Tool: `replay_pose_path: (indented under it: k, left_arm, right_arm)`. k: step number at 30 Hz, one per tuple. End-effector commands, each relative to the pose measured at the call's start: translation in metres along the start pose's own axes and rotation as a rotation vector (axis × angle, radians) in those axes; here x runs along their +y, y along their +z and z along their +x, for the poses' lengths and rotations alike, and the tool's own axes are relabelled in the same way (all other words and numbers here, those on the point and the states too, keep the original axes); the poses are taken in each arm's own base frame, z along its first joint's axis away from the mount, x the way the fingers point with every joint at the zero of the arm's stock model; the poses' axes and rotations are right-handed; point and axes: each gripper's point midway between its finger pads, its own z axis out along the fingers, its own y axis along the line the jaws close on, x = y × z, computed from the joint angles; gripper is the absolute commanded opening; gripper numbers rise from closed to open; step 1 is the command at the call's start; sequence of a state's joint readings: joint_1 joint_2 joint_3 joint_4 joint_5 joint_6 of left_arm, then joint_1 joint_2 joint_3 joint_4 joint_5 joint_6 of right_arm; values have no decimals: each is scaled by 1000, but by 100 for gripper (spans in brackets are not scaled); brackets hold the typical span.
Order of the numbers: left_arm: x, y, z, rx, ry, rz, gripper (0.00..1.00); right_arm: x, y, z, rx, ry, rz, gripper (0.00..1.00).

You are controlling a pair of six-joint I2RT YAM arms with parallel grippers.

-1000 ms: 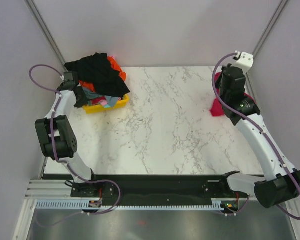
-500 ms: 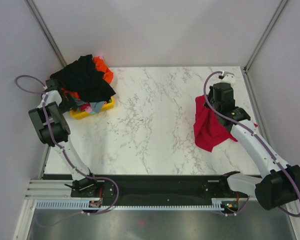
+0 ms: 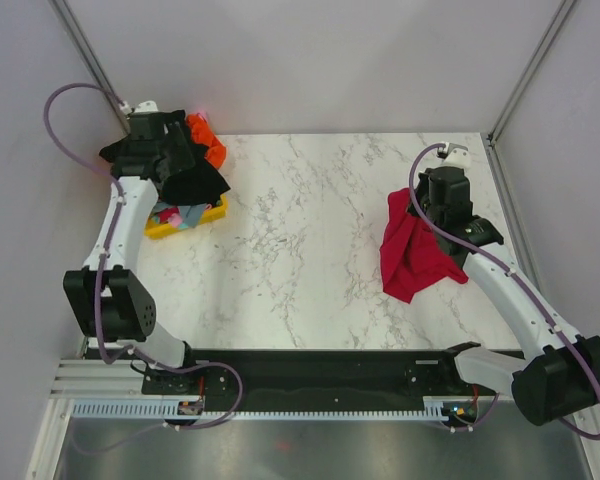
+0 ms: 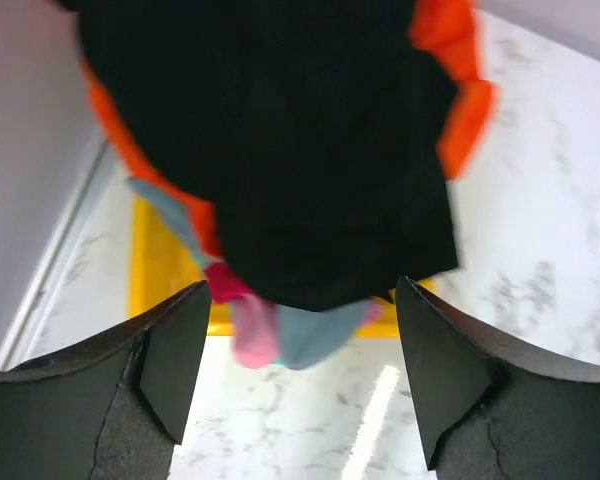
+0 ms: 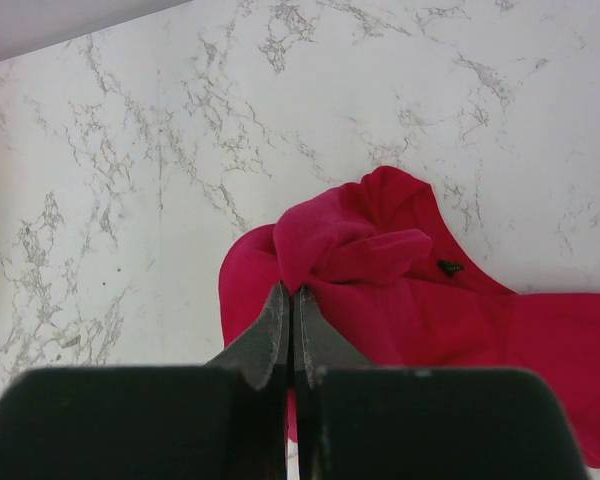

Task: Fold and stack the t-shirts
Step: Move the tshirt to the center of the board

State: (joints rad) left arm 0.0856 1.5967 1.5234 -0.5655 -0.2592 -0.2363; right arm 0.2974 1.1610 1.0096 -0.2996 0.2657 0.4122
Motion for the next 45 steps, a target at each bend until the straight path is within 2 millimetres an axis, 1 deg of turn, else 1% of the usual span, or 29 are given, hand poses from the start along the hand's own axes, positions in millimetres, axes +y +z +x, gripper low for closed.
replay_pose_path:
  k: [1, 2, 3, 4, 5, 6, 8, 10, 11, 13, 14, 17, 23, 24, 27, 29, 31, 33, 34, 35, 37, 38, 39, 40, 41, 42, 43, 44, 45]
  left_arm:
    - [-62, 11, 38, 91, 32, 110, 81]
    - [-83, 14, 41, 100, 54, 153, 81]
    - [-113, 23, 64, 154, 101, 205, 80]
    - [-129, 29, 75, 184, 118, 232, 80]
    - [-143, 32, 72, 180, 115, 257, 80]
    - [-161, 45, 95, 240, 124, 281, 80]
    - [-180, 52, 97, 257, 113, 327, 80]
    - [-197, 67, 119, 309, 132, 350, 80]
    - [-205, 71, 116, 303, 132, 361, 80]
    - [-214, 85, 137, 355, 141, 384, 80]
    - [-221, 86, 136, 360, 139, 409, 79]
    - [-213, 97, 148, 389, 158, 377, 79]
    - [-141, 116, 151, 421, 128, 261, 79]
    - [-124, 119, 142, 404, 122, 238, 79]
    - [-98, 118, 134, 392, 92, 197, 79]
    - [-99, 113, 128, 385, 75, 210, 79]
    - [-113, 93, 113, 357, 60, 272, 79]
    - [-126, 71, 98, 309, 71, 298, 81]
    - [-131, 52, 81, 263, 72, 323, 82]
    - [-134, 43, 76, 248, 76, 336, 84]
    - [-141, 14, 61, 208, 71, 390, 90]
    - [-143, 5, 56, 189, 65, 417, 99]
    - [-143, -7, 50, 162, 46, 434, 100]
    - [-140, -12, 55, 154, 43, 444, 100]
    - [-138, -35, 35, 79, 29, 475, 100]
    - [-138, -44, 24, 36, 9, 500, 100]
    - [-136, -49, 24, 27, -13, 506, 99]
    - [-133, -64, 10, -2, -76, 545, 100]
    - [-135, -70, -1, -35, -105, 596, 100]
  right_arm:
    - [8, -3, -18, -59, 14, -29, 0]
    - [8, -2, -18, -58, 13, -27, 0]
    - [8, -3, -18, -59, 12, -28, 0]
    - [8, -2, -18, -59, 11, -24, 0]
    - [7, -2, -18, -59, 10, -22, 0]
    - [7, -4, -19, -60, 4, -23, 0]
    - [6, -6, -21, -68, 2, -19, 0]
    - [5, -8, -21, -69, -1, -20, 0]
    - [5, -8, -21, -70, -1, -22, 0]
    - [6, -7, -20, -67, -3, -24, 0]
    - [6, -6, -18, -62, -3, -26, 0]
    - [6, -4, -16, -54, -11, -26, 0]
    - [8, -3, -12, -38, -16, -36, 0]
    - [9, -1, -11, -33, -16, -44, 0]
    - [14, 4, -8, -24, -13, -59, 0]
    - [19, 9, -5, -7, -10, -83, 0]
    - [31, 16, -5, 19, -7, -122, 0]
    - [58, 22, -12, 55, -4, -209, 0]
    - [70, 23, -18, 64, -1, -241, 0]
    - [94, 19, -18, 97, -17, -324, 0]
    - [143, 14, -51, 117, -8, -472, 0]
    - [180, -4, -57, 146, -30, -622, 0]
    - [210, -20, -97, 94, -44, -705, 0]
    - [227, -33, -115, 68, -54, -755, 0]
    - [239, -47, -134, 42, -49, -795, 0]
    - [253, -72, -173, -34, -35, -860, 0]
    - [256, -83, -193, -82, -21, -875, 0]
    - [254, -104, -225, -165, 12, -887, 0]
    - [246, -108, -242, -226, 36, -836, 0]
